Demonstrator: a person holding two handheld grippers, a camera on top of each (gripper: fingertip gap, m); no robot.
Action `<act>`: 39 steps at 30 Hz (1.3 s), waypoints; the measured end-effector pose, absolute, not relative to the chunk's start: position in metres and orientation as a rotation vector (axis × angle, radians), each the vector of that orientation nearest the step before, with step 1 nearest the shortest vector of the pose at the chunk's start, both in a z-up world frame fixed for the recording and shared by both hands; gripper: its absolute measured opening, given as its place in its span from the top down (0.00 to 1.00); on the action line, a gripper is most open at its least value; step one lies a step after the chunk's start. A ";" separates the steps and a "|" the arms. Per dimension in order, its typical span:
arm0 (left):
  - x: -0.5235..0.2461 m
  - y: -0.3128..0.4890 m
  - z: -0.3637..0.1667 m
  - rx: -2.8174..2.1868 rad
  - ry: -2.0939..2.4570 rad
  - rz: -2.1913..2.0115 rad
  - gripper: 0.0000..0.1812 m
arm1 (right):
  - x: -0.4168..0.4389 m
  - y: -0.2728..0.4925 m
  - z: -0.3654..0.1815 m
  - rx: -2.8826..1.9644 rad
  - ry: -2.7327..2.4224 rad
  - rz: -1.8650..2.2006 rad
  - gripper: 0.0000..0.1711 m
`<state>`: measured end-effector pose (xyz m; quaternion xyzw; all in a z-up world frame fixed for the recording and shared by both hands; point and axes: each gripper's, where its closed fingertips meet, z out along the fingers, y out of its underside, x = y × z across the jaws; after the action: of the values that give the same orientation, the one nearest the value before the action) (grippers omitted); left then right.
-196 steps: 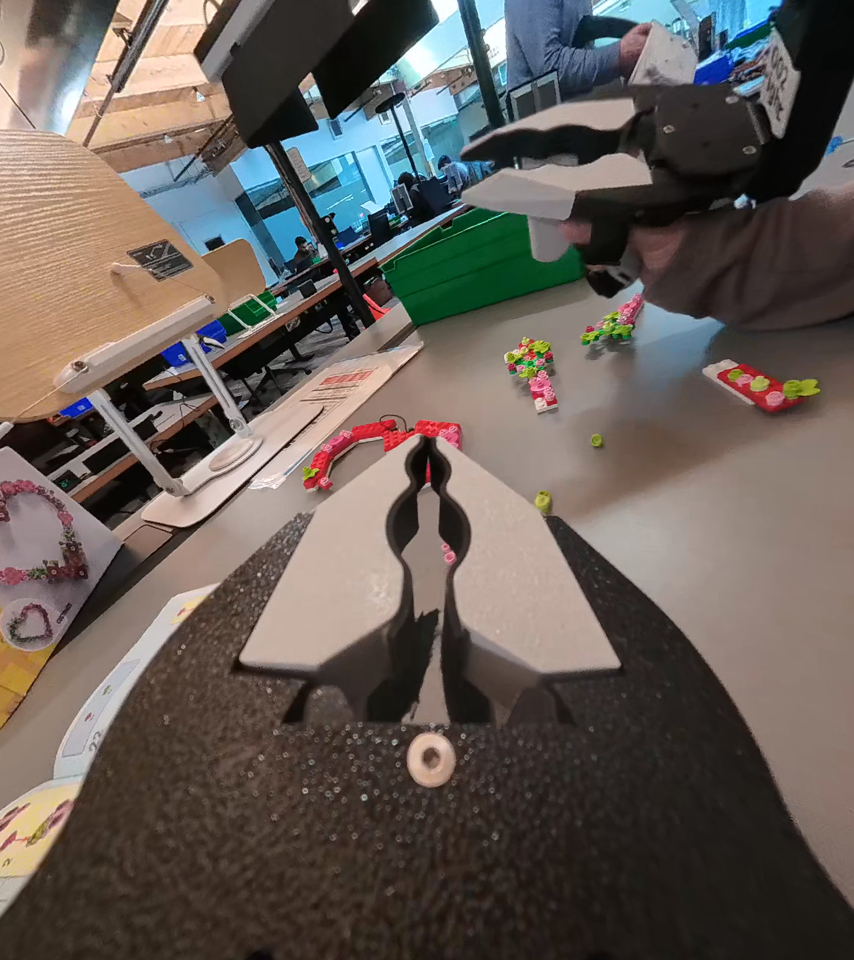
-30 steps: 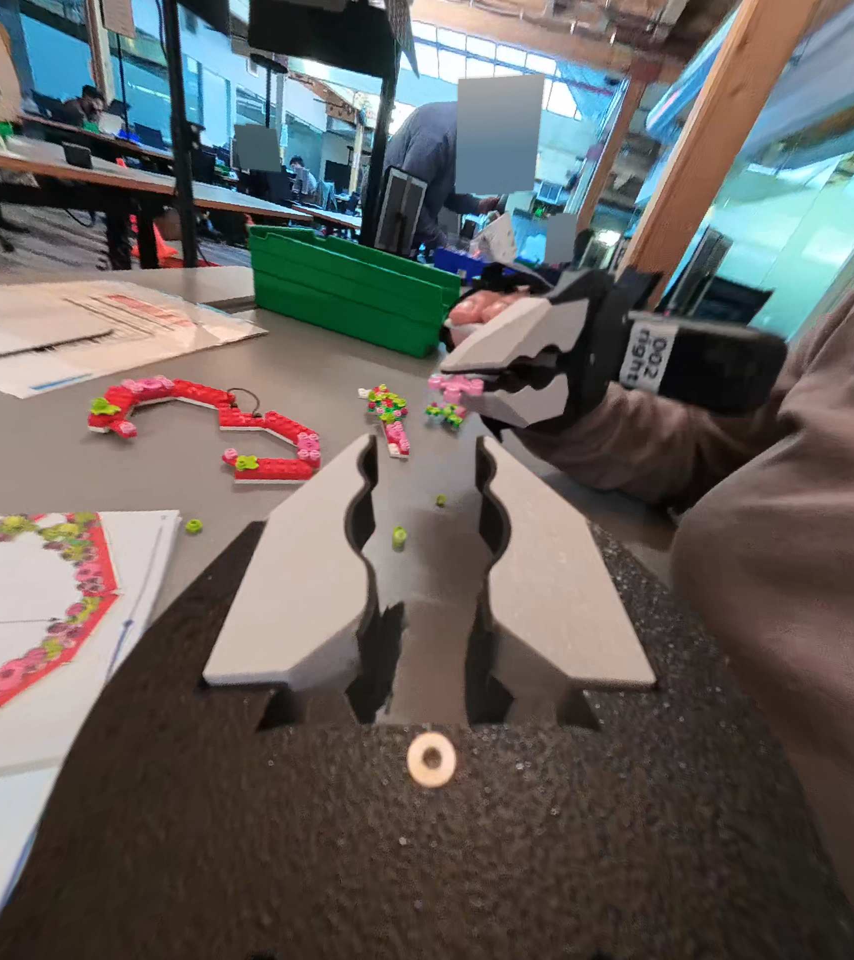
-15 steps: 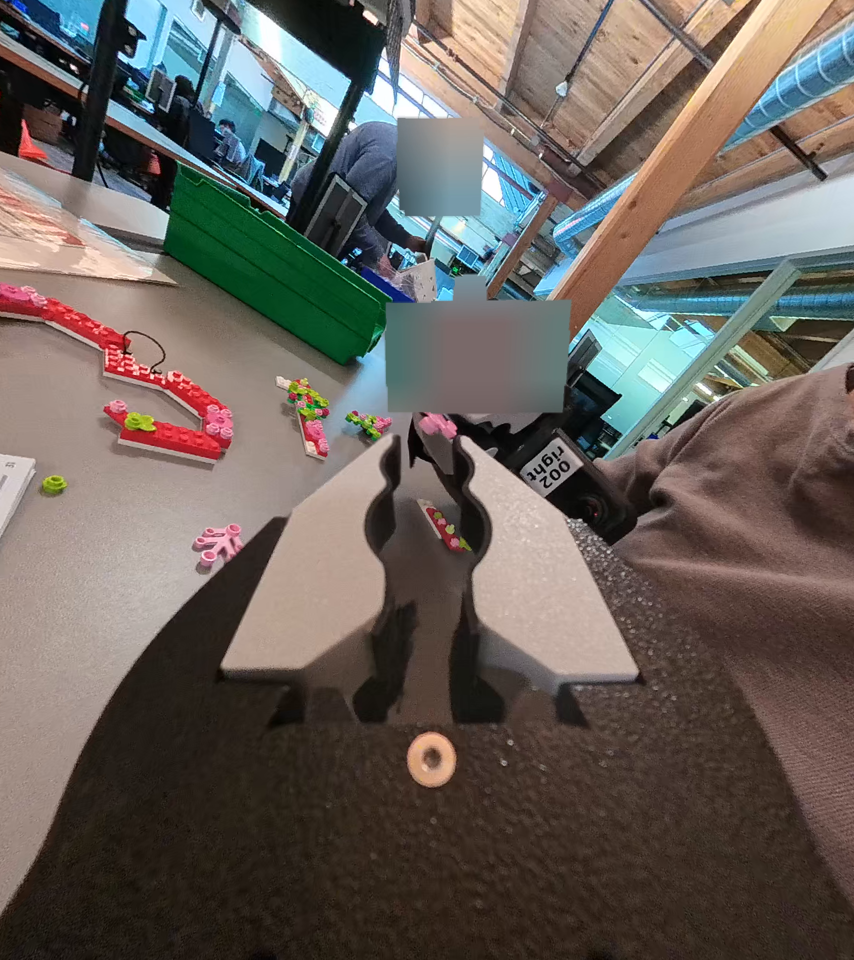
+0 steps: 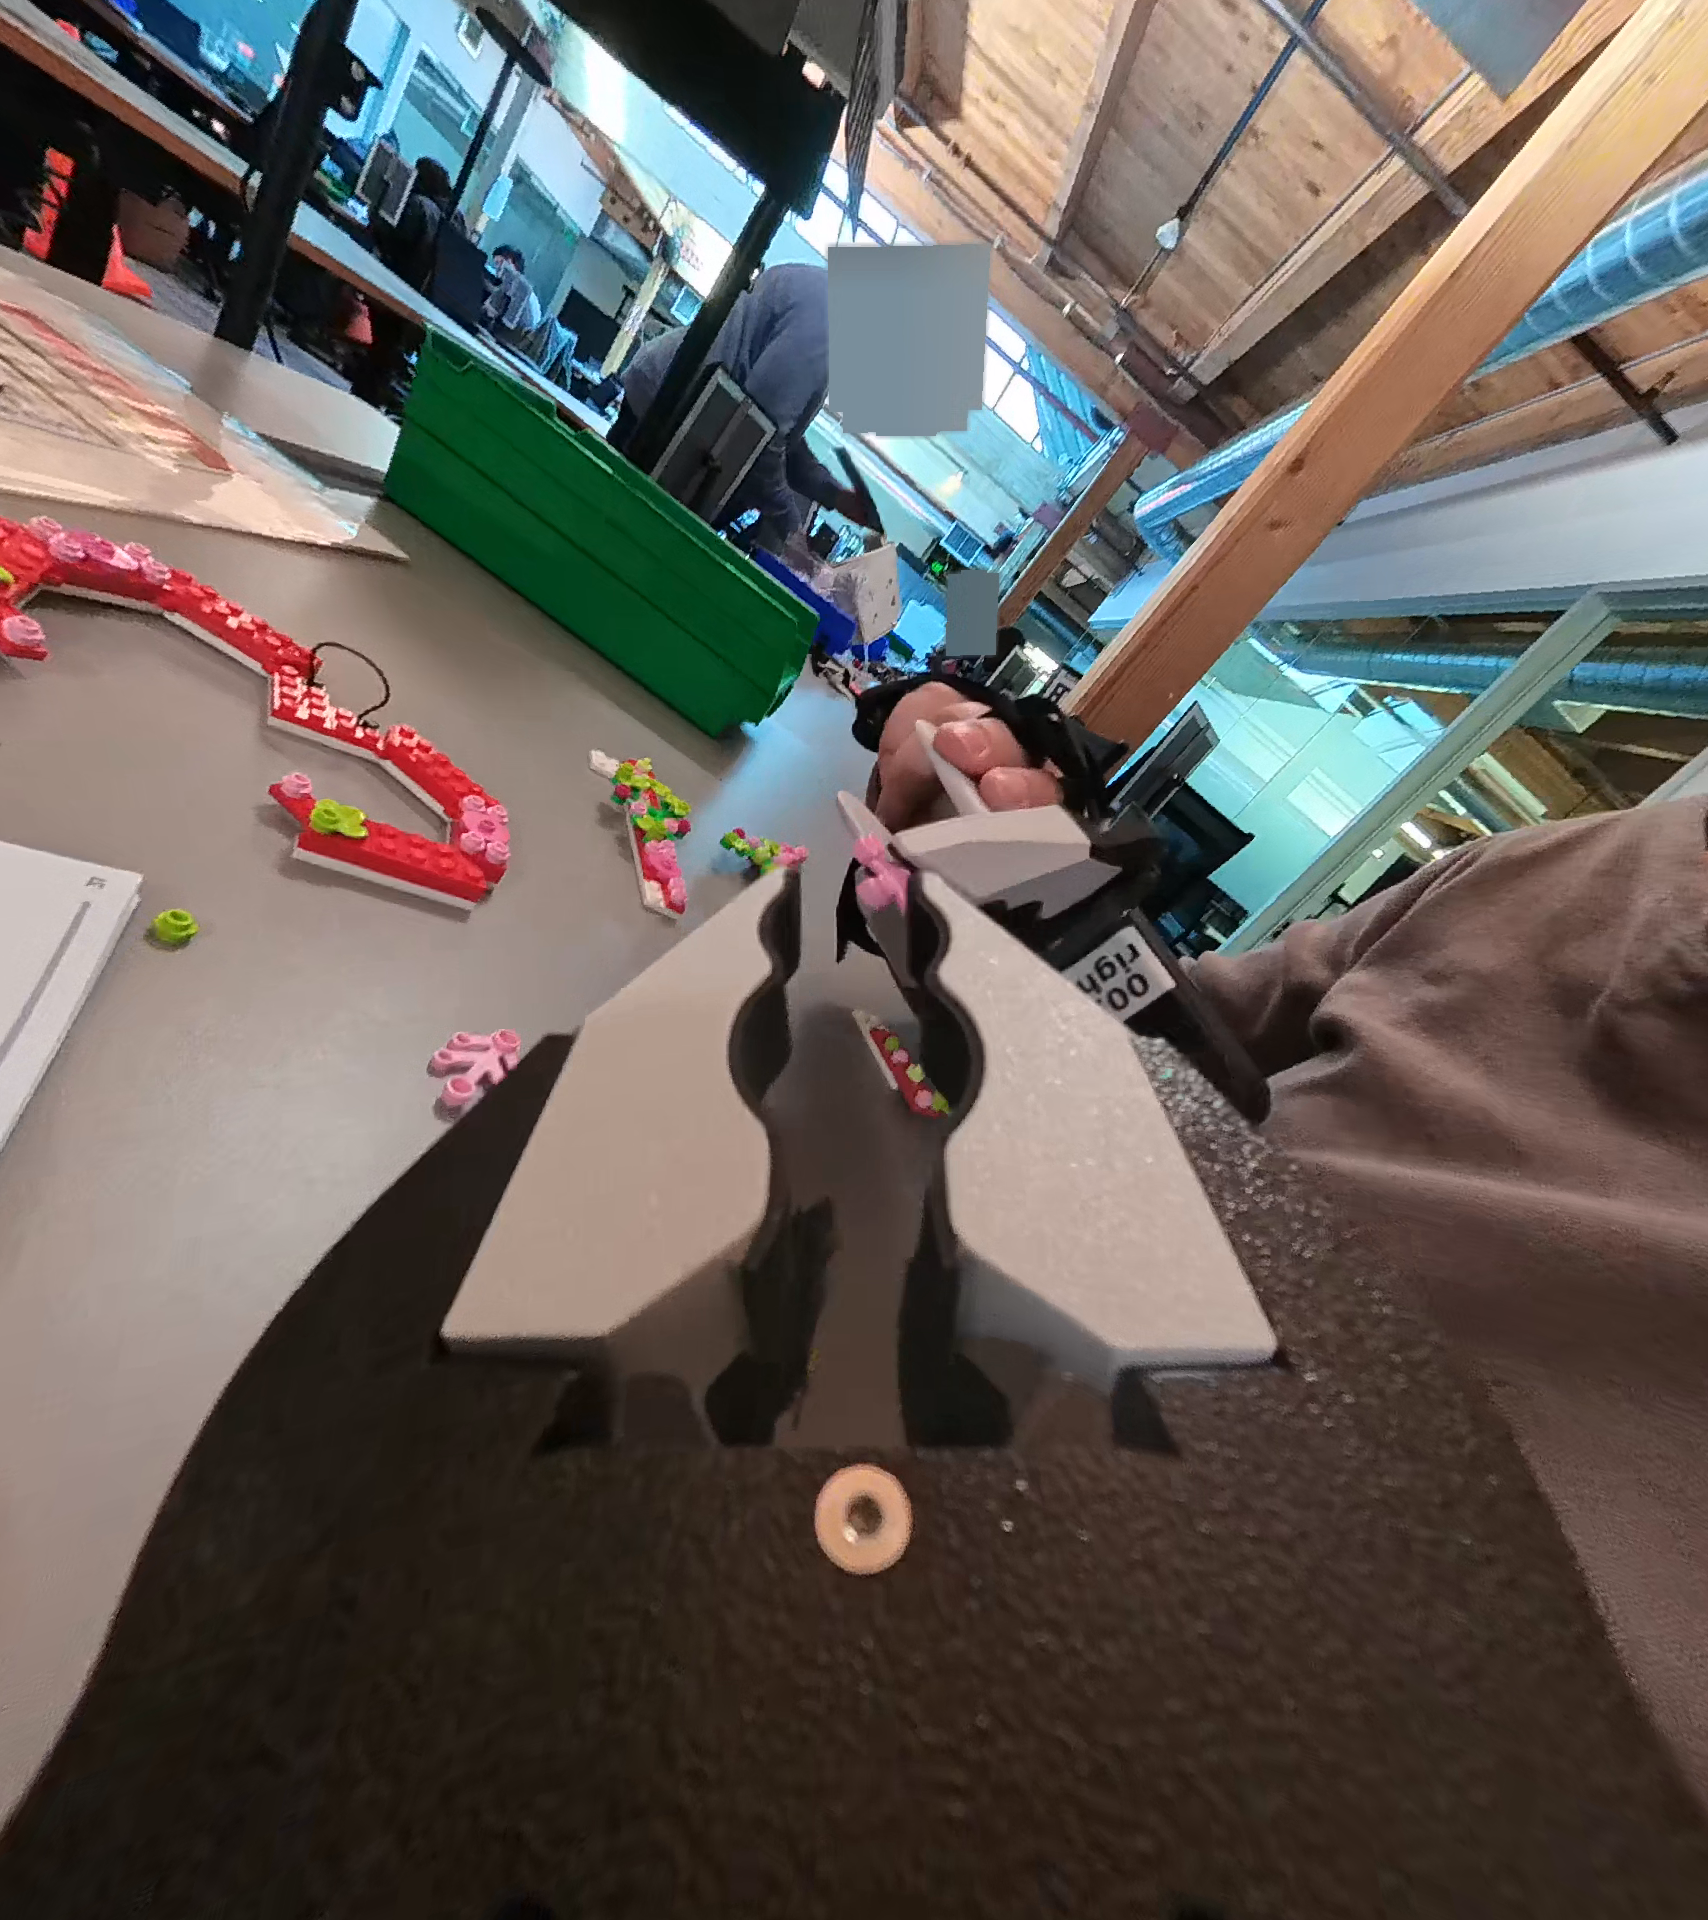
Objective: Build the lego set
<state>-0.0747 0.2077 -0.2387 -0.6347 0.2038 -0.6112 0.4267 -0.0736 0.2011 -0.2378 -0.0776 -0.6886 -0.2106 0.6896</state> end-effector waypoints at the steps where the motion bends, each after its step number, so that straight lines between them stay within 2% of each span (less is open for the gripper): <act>1: -0.074 0.207 -0.240 -1.590 0.516 -1.525 0.92 | -0.074 0.201 -0.239 -0.174 -1.544 -0.472 0.98; 3: -0.074 0.206 -0.240 -1.586 0.517 -1.542 0.98 | -0.074 0.202 -0.241 -0.173 -1.551 -0.480 0.98; 7: -0.074 0.208 -0.244 -1.606 0.518 -1.520 0.98 | -0.075 0.203 -0.245 -0.198 -1.582 -0.448 0.98; 8: -0.075 0.209 -0.245 -1.615 0.514 -1.514 0.97 | -0.076 0.204 -0.249 -0.231 -1.612 -0.396 0.93; 10: -0.078 0.212 -0.247 -1.634 0.490 -1.505 0.98 | -0.076 0.209 -0.258 -0.420 -1.670 -0.197 0.84; 12: -0.081 0.216 -0.250 -1.655 0.465 -1.494 0.98 | -0.076 0.211 -0.265 -0.692 -1.701 0.116 0.80; 15: -0.082 0.218 -0.253 -1.680 0.454 -1.483 0.98 | -0.076 0.208 -0.259 -0.970 -1.643 0.530 0.80; 17: -0.082 0.218 -0.256 -1.697 0.463 -1.478 0.98 | -0.076 0.208 -0.252 -1.034 -1.592 0.654 0.80; 26: -0.080 0.217 -0.258 -1.707 0.455 -1.511 0.98 | -0.076 0.210 -0.262 -1.077 -1.634 0.621 0.94; 33: -0.080 0.217 -0.257 -1.705 0.434 -1.539 0.98 | -0.076 0.209 -0.256 -1.054 -1.606 0.626 0.95; 37: -0.083 0.221 -0.255 -1.702 0.341 -1.600 0.98 | -0.075 0.209 -0.256 -0.904 -1.636 0.421 0.87; 39: -0.085 0.224 -0.258 -1.721 0.282 -1.648 0.98 | -0.074 0.212 -0.261 -0.805 -1.670 0.236 0.86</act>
<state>-0.0847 0.2237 -0.2579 -0.6685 0.1095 -0.6401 0.3624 -0.0745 0.2124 -0.2609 -0.3465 -0.7187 0.1015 0.5942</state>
